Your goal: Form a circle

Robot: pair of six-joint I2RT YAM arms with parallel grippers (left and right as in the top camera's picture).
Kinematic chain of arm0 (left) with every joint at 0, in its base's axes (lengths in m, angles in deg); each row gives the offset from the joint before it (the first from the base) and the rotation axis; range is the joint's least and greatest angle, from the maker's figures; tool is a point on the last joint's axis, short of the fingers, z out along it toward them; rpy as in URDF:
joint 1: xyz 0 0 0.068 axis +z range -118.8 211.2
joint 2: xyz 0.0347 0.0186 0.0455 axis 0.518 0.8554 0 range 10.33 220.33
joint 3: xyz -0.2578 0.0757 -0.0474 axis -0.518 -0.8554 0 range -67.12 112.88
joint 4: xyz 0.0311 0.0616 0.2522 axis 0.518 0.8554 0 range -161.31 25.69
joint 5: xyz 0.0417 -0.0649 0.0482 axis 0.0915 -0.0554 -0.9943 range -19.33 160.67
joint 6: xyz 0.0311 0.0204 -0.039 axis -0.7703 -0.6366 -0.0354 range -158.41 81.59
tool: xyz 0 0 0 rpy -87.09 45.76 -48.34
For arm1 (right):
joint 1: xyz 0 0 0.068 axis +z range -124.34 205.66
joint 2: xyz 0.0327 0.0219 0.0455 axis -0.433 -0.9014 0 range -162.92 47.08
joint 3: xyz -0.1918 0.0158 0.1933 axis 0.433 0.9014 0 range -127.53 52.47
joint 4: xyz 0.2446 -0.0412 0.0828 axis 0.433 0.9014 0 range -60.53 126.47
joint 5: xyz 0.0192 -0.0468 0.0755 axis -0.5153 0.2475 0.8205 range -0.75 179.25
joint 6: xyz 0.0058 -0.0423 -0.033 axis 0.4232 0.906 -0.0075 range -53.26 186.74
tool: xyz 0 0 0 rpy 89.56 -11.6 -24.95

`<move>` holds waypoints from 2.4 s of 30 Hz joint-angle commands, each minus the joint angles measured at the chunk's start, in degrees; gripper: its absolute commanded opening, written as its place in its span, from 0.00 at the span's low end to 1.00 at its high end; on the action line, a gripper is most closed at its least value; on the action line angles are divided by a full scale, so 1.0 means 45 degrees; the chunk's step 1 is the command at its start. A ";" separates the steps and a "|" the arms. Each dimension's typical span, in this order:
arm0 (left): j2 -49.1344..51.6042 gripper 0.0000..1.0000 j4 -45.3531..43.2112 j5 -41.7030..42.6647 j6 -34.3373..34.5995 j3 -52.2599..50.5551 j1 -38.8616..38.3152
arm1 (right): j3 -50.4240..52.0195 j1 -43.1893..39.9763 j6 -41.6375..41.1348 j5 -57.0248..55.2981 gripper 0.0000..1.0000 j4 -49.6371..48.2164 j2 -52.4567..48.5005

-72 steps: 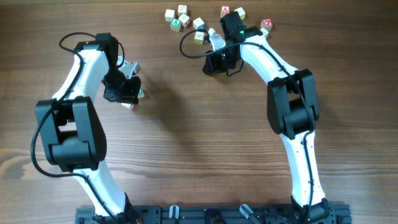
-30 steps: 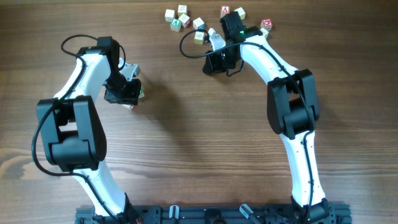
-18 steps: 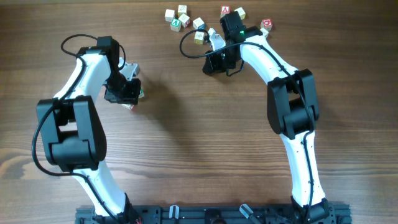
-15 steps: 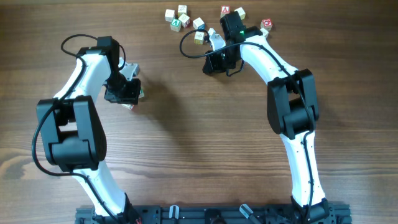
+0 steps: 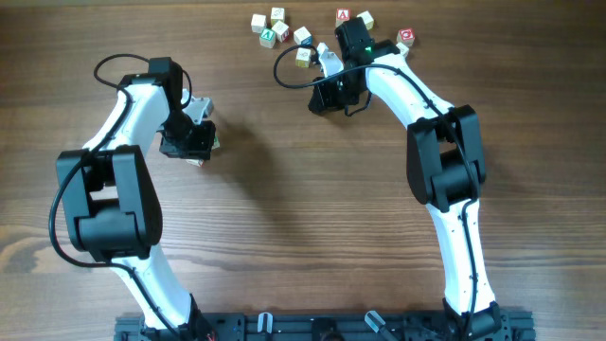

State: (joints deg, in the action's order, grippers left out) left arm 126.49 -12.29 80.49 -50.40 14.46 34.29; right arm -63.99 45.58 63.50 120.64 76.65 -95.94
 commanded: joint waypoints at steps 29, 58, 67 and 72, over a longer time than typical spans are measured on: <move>-0.0248 0.05 -0.0228 0.0816 0.0092 -0.0126 -0.0024 | -0.0238 -0.0053 -0.0044 -0.0131 0.04 -0.0049 0.0427; -0.9539 0.08 -0.2307 0.1331 0.0918 -0.0126 -0.0044 | -0.0238 -0.1685 0.0073 -0.3954 0.04 0.1287 0.4527; -1.4358 0.21 -0.1540 0.0199 0.0918 -0.0131 -0.0044 | -0.0238 -0.1685 0.0015 -0.7150 0.05 0.1783 0.9224; -1.5528 0.29 -0.0219 -0.1423 0.0918 -0.0131 -0.0044 | -0.0238 -0.1681 0.0005 -0.9054 0.12 0.2939 1.1186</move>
State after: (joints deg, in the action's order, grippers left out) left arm 57.60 -15.96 80.58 -46.46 13.89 34.25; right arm -64.10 37.87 63.67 87.20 87.27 -49.25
